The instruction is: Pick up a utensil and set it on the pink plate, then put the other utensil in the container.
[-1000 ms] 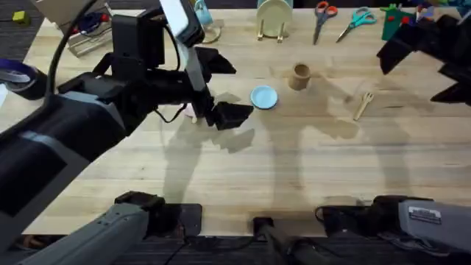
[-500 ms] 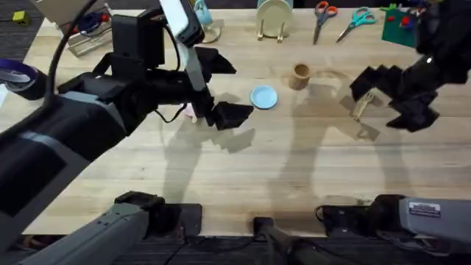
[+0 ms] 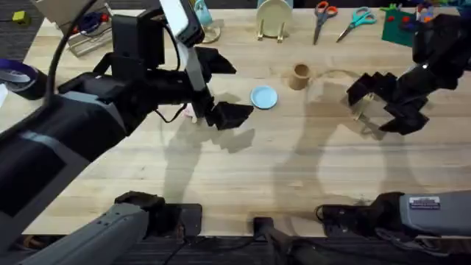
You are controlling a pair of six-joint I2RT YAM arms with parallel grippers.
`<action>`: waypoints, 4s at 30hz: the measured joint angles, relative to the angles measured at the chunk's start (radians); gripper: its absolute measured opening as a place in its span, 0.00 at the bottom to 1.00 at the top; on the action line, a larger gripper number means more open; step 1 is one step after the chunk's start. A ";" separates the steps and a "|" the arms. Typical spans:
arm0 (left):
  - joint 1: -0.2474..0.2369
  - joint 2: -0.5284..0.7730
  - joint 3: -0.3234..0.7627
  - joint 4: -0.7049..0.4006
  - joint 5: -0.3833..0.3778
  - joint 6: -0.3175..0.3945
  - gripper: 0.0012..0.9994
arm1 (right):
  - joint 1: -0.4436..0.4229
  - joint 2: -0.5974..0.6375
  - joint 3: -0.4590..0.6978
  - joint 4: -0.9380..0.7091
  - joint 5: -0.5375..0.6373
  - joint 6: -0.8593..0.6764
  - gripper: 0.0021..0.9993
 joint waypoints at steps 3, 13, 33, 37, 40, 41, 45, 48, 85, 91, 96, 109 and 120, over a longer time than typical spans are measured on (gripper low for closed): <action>0.000 0.000 0.000 0.000 0.000 0.000 0.99 | 0.000 0.013 0.002 0.021 -0.006 -0.007 0.99; 0.000 0.000 0.000 0.001 0.000 0.000 0.99 | 0.000 0.076 0.051 0.041 -0.008 -0.037 1.00; 0.000 0.000 0.000 0.002 0.000 0.000 0.99 | 0.000 0.095 0.063 0.061 0.014 -0.037 0.87; 0.000 0.000 0.000 0.002 0.000 0.000 0.99 | 0.000 0.097 0.063 0.079 0.023 -0.046 0.73; 0.000 0.000 0.000 0.002 0.000 0.000 0.99 | -0.002 0.099 0.064 0.081 0.029 -0.050 0.62; 0.000 0.000 0.000 0.002 0.000 0.000 0.99 | -0.002 0.100 0.065 0.081 0.030 -0.051 0.58; 0.000 0.000 0.000 0.002 0.000 0.001 0.99 | -0.002 0.100 0.065 0.090 0.029 -0.054 0.44; 0.000 0.000 0.000 0.002 0.000 0.003 0.99 | -0.003 0.100 0.065 0.097 0.025 -0.055 0.36; 0.000 0.000 0.000 0.004 0.000 0.003 0.99 | -0.006 0.104 0.069 0.102 0.018 -0.058 0.03; 0.000 0.000 0.000 0.013 0.000 0.003 0.99 | -0.006 0.104 0.075 0.090 0.009 -0.064 0.03; 0.000 0.000 0.000 0.013 0.000 0.003 0.99 | -0.005 0.100 0.097 0.033 -0.021 -0.101 0.03; 0.000 0.000 0.000 0.013 0.000 0.003 0.99 | -0.005 -0.041 0.337 -0.115 -0.033 -0.298 0.03; 0.000 0.000 0.000 0.013 0.000 0.003 0.99 | -0.005 -0.071 0.480 -0.129 -0.033 -0.603 0.03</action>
